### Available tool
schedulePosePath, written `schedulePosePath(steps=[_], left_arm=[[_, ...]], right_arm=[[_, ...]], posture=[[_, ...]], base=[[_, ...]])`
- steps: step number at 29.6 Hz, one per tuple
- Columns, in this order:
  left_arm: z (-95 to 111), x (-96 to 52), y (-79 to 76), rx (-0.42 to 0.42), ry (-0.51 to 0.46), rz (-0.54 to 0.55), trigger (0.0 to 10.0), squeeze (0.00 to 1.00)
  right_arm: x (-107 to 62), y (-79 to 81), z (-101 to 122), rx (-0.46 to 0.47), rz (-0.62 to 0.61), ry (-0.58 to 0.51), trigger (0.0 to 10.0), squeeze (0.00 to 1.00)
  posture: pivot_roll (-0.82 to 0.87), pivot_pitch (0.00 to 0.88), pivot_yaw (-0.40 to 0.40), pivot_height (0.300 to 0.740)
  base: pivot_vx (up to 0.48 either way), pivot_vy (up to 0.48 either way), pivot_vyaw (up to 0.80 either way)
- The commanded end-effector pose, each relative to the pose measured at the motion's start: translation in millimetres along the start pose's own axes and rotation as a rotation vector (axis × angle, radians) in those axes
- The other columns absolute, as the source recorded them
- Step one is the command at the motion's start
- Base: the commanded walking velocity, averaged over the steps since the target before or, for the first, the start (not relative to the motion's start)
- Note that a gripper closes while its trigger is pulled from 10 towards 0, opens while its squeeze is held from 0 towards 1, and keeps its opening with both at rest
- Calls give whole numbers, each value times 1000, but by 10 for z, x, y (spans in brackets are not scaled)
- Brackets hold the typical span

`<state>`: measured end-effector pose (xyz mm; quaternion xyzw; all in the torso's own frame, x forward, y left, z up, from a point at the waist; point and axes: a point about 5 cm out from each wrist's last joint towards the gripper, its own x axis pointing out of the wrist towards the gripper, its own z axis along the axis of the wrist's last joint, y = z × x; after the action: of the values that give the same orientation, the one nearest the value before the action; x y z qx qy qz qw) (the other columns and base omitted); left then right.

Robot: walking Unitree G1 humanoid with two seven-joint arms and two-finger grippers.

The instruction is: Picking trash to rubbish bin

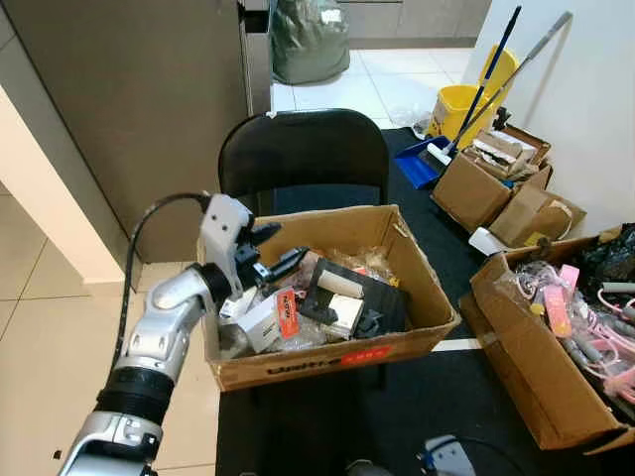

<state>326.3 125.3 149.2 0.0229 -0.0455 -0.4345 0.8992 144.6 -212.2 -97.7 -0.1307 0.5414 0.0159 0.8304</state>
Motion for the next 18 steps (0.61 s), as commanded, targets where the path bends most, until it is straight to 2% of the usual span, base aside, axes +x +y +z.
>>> schedulePosePath(steps=[1,8,9,10,11,14,18], left_arm=[[-45,-45,-26,-14,37,2,10000,0],[-54,-63,-11,-20,49,14,10000,0],[-64,-71,-6,-23,54,21,10000,0],[-70,-74,-3,-24,56,24,10000,0],[-70,-74,-3,-24,56,24,10000,0],[-92,-88,-1,-27,65,30,10000,0],[-104,-99,-6,-30,73,33,10000,0]], right_arm=[[-11,10,-128,-3,-2,44,10000,0],[-16,-32,-149,-4,-5,46,10000,0],[-35,-169,-213,-2,-17,56,10000,0],[-46,-235,-245,-2,-22,61,10000,0],[-46,-235,-245,-2,-22,61,10000,0],[-77,-385,-325,-4,-36,74,10000,0],[-86,-411,-350,-7,-39,78,10000,0]], posture=[[0,134,8,740],[0,134,8,740],[0,134,8,740],[0,134,8,740],[0,134,8,740],[1,135,9,740],[1,134,8,740]], base=[[-270,0,0],[-277,0,0],[-289,0,0],[-289,0,0],[-289,0,0],[-291,0,0],[-289,0,0]])
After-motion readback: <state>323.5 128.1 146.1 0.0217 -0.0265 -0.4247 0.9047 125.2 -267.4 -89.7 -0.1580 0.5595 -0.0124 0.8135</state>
